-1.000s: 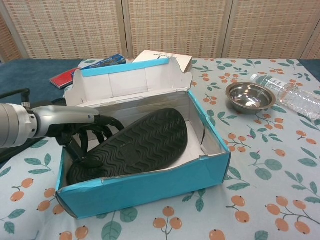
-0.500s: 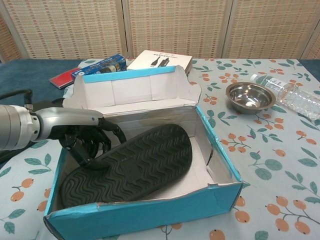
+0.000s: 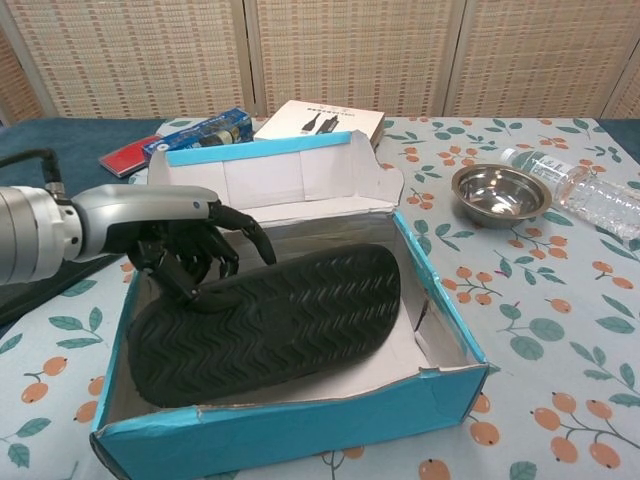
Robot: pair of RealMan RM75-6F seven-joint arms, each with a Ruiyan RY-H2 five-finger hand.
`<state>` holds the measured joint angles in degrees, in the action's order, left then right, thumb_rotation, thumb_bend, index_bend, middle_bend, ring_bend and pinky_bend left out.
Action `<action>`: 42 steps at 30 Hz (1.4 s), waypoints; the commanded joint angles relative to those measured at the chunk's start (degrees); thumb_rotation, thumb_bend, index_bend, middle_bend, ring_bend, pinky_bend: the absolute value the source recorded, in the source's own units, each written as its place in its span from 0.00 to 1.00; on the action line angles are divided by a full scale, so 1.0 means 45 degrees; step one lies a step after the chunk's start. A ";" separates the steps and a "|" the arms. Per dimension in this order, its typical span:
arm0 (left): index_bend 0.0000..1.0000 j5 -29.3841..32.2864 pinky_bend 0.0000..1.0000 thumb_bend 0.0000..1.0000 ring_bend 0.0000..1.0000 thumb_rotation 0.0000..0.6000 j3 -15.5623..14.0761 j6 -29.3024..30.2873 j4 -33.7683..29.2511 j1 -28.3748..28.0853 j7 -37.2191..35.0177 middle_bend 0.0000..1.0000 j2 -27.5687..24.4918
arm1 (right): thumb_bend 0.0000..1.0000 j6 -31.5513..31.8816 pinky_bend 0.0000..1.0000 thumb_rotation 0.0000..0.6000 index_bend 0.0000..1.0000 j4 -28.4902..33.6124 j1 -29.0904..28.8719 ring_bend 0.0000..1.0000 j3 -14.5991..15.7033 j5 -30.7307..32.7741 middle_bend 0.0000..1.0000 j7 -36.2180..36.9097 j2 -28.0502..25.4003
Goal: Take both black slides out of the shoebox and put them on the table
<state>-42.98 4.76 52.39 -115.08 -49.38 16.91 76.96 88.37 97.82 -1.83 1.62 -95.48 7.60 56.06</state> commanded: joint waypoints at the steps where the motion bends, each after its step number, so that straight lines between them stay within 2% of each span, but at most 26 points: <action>1: 0.66 -0.0920 0.69 0.60 0.72 1.00 0.0070 0.0480 -0.0571 0.0330 -0.0207 0.79 -0.0318 | 0.24 -0.0009 0.00 0.75 0.00 0.0003 -0.0003 0.00 0.0001 -0.0006 0.00 -0.0006 0.0006; 11: 0.66 -0.3587 0.69 0.60 0.72 1.00 0.0457 0.2665 -0.1871 0.1559 -0.0613 0.79 -0.1656 | 0.24 0.0016 0.00 0.75 0.00 0.0030 0.0022 0.00 0.0039 -0.0106 0.00 -0.0006 -0.0006; 18: 0.67 -0.5352 0.69 0.60 0.72 1.00 0.0568 0.3628 -0.2869 0.2808 -0.2003 0.79 -0.3938 | 0.24 -0.0061 0.00 0.75 0.00 0.0073 -0.0008 0.00 0.0062 -0.0184 0.00 -0.0252 0.0066; 23: 0.67 -0.6500 0.69 0.60 0.72 1.00 0.0529 0.4833 -0.2495 0.4019 -0.2930 0.79 -0.5437 | 0.24 -0.0131 0.00 0.75 0.00 0.0115 -0.0024 0.00 0.0116 -0.0270 0.00 -0.0432 0.0129; 28: 0.66 -0.7433 0.67 0.60 0.72 1.00 0.0146 0.6030 -0.0786 0.5114 -0.2820 0.78 -0.5642 | 0.24 -0.0021 0.00 0.75 0.00 0.0171 0.0045 0.00 0.0126 -0.0288 0.00 -0.0514 0.0145; 32: 0.66 -0.7815 0.66 0.60 0.71 1.00 0.0065 0.7553 0.2101 0.5825 -0.0639 0.78 -0.4391 | 0.24 0.0076 0.00 0.75 0.00 0.0236 0.0086 0.00 0.0160 -0.0397 0.00 -0.0500 0.0099; 34: 0.66 -0.7606 0.66 0.60 0.71 1.00 0.0082 0.7689 0.3125 0.5982 -0.0228 0.77 -0.3863 | 0.24 0.0102 0.00 0.75 0.00 0.0250 0.0094 0.00 0.0171 -0.0434 0.00 -0.0478 0.0085; 37: 0.66 -0.7042 0.65 0.60 0.71 1.00 0.0122 0.7311 0.4376 0.6131 -0.0469 0.77 -0.3260 | 0.24 0.0160 0.00 0.75 0.00 0.0252 0.0109 0.00 0.0178 -0.0498 0.00 -0.0465 0.0076; 42: 0.65 -0.6604 0.64 0.59 0.70 1.00 0.0211 0.7231 0.7275 0.6308 -0.0068 0.76 -0.1662 | 0.24 0.0170 0.00 0.75 0.00 0.0274 0.0113 0.00 0.0197 -0.0542 0.00 -0.0430 0.0042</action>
<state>-74.33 5.49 84.51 -90.19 -22.33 14.59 64.03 89.14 99.05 -1.32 2.50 -97.92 5.66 56.25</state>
